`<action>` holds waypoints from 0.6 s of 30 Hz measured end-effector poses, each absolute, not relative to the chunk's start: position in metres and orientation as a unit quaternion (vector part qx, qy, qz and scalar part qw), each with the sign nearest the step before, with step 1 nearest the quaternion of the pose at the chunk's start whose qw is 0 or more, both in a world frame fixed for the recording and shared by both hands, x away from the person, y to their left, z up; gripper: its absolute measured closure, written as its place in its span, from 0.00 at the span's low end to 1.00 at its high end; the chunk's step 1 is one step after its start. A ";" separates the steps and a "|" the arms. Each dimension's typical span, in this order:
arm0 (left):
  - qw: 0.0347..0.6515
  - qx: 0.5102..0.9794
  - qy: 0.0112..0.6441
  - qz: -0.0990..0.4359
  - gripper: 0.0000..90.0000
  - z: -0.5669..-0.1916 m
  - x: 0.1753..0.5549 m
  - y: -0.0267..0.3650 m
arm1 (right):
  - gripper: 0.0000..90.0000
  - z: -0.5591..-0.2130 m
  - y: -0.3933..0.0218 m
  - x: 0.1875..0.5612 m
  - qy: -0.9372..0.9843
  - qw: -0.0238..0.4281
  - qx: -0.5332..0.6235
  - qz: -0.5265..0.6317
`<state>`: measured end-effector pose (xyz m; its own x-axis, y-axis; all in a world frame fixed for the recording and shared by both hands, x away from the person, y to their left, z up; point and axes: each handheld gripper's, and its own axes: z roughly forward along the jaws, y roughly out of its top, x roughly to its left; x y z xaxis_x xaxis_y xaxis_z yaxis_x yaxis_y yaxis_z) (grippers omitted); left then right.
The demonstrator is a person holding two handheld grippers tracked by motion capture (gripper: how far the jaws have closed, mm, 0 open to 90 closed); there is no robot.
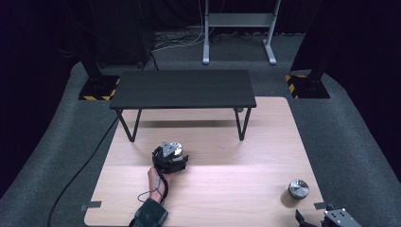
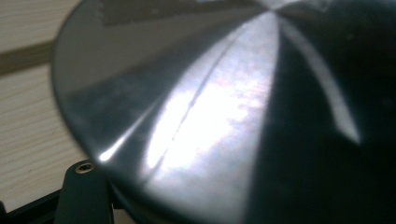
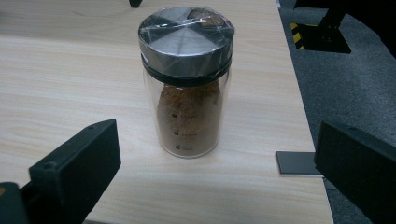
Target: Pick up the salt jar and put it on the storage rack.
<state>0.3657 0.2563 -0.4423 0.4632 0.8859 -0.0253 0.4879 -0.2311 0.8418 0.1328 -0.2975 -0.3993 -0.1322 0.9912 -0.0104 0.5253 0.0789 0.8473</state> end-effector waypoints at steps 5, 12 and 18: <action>0.417 0.748 0.461 0.235 0.34 -0.441 0.367 0.258 | 0.00 -0.399 -0.298 0.131 0.657 0.326 0.576 0.362; 0.419 0.752 0.455 0.229 0.34 -0.436 0.366 0.262 | 0.00 -0.398 -0.297 0.131 0.656 0.326 0.576 0.362; 0.426 0.752 0.449 0.226 0.34 -0.429 0.364 0.263 | 0.00 -0.397 -0.297 0.131 0.658 0.326 0.573 0.364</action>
<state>0.3642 0.2630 -0.4294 0.4942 0.8683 -0.0429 0.4838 -0.2337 0.8434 0.1305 -0.2966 -0.3968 -0.1304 0.9914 -0.0119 0.5165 0.0782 0.8527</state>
